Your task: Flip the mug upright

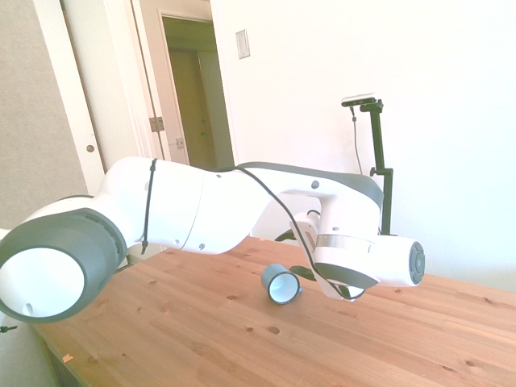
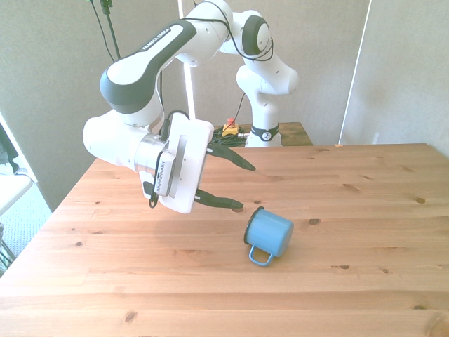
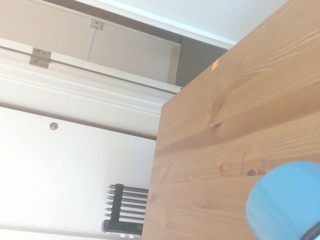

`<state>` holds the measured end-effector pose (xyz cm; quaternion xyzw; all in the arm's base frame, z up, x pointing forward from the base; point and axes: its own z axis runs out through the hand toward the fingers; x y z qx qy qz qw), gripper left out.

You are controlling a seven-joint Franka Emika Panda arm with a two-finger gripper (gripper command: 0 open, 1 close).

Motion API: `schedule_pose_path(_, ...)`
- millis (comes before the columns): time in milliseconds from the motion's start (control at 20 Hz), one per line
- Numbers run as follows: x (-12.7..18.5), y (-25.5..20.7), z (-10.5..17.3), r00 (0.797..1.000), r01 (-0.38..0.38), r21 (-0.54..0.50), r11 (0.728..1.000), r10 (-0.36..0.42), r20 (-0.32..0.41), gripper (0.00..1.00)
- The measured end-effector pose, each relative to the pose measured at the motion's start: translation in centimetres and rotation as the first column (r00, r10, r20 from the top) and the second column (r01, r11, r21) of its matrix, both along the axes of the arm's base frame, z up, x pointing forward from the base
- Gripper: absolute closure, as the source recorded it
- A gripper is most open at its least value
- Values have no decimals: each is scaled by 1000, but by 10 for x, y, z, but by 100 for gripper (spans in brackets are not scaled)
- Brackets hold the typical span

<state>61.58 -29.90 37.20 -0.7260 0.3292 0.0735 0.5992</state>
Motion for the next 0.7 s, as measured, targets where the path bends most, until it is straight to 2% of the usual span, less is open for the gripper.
schedule_pose_path(250, -13, -13, -2, 1000, 14, -3, 1000, -14, -10, 0)
schedule_pose_path(550, -15, -7, -24, 999, 14, 9, 1000, -14, -32, 0)
schedule_pose_path(700, -3, 2, -47, 998, 21, -3, 1000, -21, -55, 0)
